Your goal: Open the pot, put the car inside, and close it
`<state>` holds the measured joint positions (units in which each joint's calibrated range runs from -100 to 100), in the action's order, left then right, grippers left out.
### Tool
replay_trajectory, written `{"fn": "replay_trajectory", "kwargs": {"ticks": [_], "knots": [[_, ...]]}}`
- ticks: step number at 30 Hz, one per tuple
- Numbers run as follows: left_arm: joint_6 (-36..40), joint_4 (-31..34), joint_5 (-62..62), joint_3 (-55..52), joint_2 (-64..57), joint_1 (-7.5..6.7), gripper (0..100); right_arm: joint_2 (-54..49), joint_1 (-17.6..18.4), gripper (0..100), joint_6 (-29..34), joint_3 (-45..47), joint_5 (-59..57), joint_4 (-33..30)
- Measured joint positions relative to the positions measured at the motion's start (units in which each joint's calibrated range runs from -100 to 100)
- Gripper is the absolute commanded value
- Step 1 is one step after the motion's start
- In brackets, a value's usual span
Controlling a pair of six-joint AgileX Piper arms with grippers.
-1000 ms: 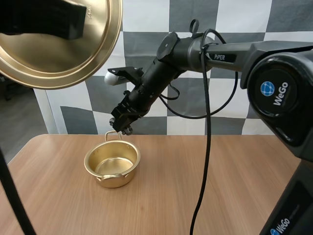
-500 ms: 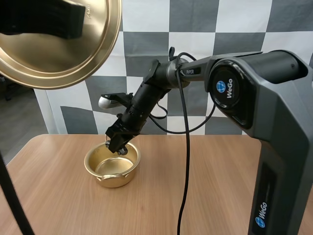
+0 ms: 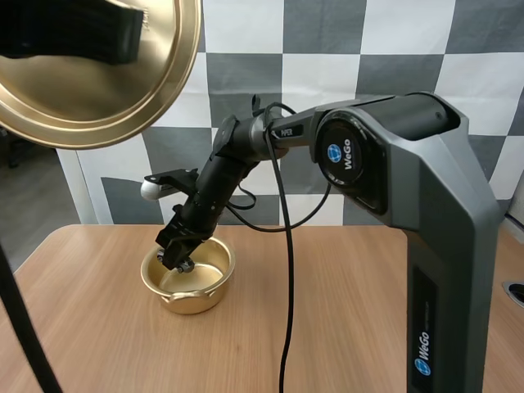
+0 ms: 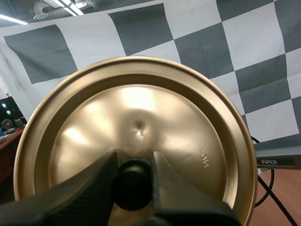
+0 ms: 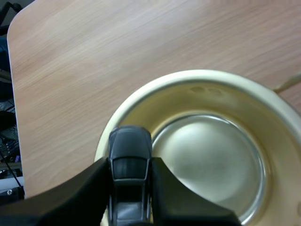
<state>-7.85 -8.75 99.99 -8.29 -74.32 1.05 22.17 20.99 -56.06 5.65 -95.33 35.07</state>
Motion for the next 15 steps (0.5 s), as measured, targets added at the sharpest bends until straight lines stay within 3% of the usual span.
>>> {"fn": "replay_trajectory", "kwargs": {"ticks": [15], "knots": [[0.0, 0.0, 0.0, 0.0, 0.0, 0.0, 0, 6.6, 0.0, 0, 0.1, -3.2, 2.2, -2.8]]}}
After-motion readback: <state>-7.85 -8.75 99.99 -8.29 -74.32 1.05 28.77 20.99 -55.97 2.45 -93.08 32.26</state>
